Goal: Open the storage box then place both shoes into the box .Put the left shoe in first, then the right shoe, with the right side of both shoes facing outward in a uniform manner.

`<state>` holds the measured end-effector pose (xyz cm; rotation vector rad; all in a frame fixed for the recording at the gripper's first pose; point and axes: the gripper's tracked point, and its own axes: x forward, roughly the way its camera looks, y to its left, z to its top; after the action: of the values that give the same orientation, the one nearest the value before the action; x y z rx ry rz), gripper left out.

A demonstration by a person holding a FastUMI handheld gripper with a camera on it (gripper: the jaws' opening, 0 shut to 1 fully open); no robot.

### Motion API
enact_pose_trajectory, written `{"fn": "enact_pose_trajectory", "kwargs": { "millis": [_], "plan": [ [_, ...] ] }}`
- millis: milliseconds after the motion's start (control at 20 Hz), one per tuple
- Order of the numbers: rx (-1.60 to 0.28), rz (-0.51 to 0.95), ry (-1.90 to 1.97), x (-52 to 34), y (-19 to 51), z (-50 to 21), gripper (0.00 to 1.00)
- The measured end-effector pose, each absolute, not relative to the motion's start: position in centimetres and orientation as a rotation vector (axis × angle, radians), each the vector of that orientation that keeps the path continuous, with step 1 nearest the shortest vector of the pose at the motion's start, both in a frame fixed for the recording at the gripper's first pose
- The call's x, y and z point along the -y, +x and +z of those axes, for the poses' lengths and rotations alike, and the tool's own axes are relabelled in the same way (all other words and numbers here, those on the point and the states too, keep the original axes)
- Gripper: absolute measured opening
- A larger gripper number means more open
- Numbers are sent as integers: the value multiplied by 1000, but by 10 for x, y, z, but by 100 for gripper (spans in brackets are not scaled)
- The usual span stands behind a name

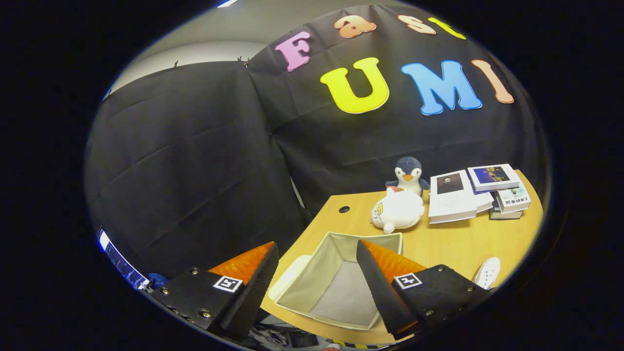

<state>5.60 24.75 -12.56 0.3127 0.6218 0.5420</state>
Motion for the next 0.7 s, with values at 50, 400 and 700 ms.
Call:
{"fn": "enact_pose_trajectory", "kwargs": {
  "millis": [50,400,700],
  "plan": [
    [-622,526,302,-239,55,-128,97],
    [-667,420,224,-182,58,-173,98],
    [-761,331,192,-138,51,-231,98]
  ]
}}
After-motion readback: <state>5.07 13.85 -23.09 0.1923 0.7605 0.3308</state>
